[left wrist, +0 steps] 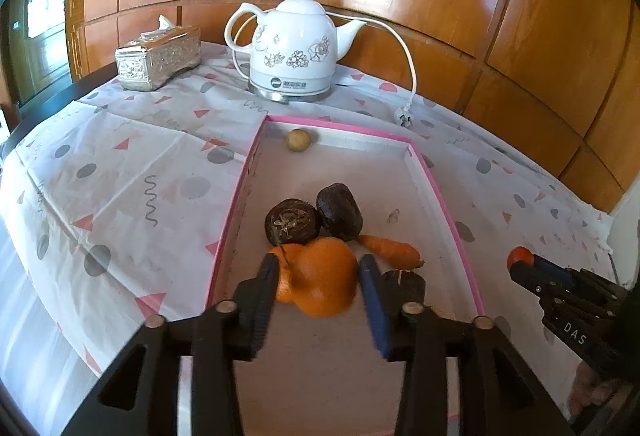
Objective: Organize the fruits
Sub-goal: 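Carry the orange into the tray and release with the left gripper while the right holds the tomato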
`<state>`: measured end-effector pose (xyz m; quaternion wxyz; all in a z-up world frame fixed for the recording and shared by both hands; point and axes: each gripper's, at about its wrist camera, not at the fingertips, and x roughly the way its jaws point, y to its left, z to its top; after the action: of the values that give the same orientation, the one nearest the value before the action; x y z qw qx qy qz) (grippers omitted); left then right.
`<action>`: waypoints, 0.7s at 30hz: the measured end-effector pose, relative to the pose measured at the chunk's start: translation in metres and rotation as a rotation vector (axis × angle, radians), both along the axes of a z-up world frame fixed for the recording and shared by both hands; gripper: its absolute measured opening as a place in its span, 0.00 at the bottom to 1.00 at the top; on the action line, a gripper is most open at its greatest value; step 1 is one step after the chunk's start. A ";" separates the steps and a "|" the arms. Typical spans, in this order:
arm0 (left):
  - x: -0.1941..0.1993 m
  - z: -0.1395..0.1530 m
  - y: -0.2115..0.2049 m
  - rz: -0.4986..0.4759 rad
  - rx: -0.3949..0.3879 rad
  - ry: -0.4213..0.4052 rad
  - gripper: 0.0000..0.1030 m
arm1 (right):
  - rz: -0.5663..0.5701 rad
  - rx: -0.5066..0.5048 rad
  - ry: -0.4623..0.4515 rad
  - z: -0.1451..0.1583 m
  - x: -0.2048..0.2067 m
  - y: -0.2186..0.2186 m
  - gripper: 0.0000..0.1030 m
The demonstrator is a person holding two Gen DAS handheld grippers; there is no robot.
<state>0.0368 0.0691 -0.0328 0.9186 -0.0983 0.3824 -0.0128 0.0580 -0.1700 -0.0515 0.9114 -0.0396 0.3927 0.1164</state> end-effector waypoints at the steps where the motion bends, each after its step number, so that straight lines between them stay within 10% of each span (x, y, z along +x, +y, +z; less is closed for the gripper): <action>1: -0.001 0.001 0.000 0.002 -0.001 -0.004 0.45 | 0.008 0.008 0.000 0.002 0.001 0.002 0.26; 21: -0.010 0.015 0.016 0.075 0.000 -0.039 0.60 | 0.234 0.008 -0.031 0.026 0.037 0.096 0.26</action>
<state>0.0269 0.0852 -0.0177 0.9257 -0.1121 0.3607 0.0196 0.0949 -0.0740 -0.0258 0.8978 -0.0833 0.3706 0.2230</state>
